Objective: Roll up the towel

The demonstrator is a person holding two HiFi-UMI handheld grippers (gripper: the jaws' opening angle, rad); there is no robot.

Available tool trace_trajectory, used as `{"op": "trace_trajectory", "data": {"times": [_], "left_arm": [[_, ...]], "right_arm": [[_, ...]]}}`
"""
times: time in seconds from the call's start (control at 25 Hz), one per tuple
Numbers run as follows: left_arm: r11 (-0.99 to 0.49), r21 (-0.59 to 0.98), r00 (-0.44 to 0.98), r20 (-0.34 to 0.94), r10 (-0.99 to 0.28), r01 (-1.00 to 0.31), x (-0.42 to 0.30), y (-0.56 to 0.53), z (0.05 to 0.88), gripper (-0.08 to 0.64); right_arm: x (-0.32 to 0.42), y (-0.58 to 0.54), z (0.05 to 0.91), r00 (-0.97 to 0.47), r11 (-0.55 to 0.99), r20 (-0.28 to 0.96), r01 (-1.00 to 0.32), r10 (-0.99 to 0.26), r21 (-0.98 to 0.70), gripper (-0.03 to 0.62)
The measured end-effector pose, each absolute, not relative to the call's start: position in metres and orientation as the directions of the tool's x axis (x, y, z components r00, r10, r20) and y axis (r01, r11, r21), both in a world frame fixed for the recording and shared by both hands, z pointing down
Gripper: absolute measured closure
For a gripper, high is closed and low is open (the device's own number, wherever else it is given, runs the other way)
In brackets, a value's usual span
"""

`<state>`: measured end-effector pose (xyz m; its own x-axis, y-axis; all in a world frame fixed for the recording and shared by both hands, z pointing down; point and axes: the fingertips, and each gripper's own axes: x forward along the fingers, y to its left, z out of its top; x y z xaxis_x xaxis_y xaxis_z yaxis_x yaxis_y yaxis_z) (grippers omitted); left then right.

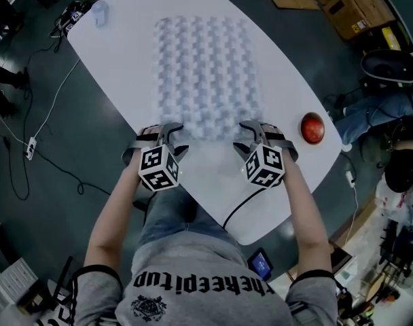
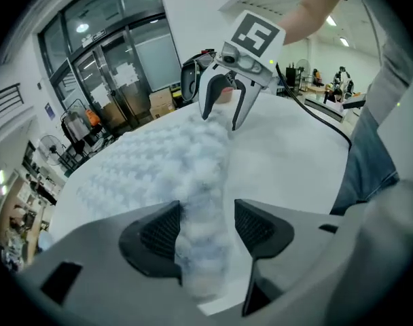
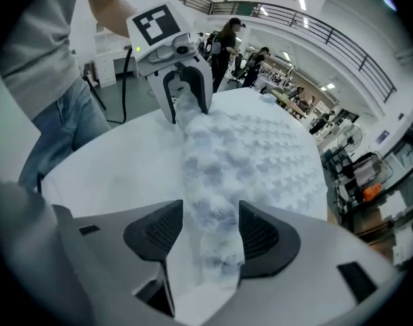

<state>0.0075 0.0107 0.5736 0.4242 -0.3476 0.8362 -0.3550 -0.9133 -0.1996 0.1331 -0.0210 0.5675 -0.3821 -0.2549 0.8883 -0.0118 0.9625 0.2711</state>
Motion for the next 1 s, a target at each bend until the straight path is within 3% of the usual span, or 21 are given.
{"op": "trace_trajectory", "data": {"times": [0.4,0.56,0.68,0.72,0.76,1.0], "left_arm": [[-0.896,-0.252,0.367,0.846,-0.387,-0.366,-0.008,-0.008,0.588,0.321],[-0.896,-0.296,0.348,0.844,-0.408,-0.332,-0.013,-0.014,0.592,0.322],[-0.89,-0.326,0.349,0.833,-0.429,-0.317,-0.014,-0.016,0.588,0.351],[-0.891,-0.333,0.355,0.828,-0.433,-0.31,-0.015,-0.014,0.586,0.351],[-0.891,-0.334,0.365,0.824,-0.434,-0.307,-0.015,-0.011,0.585,0.351],[-0.885,-0.341,0.407,0.794,-0.452,-0.318,-0.021,-0.004,0.587,0.339]], "right_arm": [[0.145,-0.054,0.593,-0.258,0.92,0.893,0.035,-0.369,0.39,0.357],[0.144,-0.056,0.595,-0.242,0.94,0.915,0.026,-0.323,0.339,0.36],[0.146,-0.058,0.596,-0.248,0.945,0.916,0.001,-0.316,0.326,0.403],[0.147,-0.06,0.595,-0.251,0.939,0.908,-0.005,-0.335,0.345,0.472],[0.149,-0.062,0.596,-0.255,0.933,0.901,-0.011,-0.351,0.361,0.483],[0.148,-0.065,0.6,-0.268,0.931,0.895,-0.021,-0.356,0.364,0.482]]}}
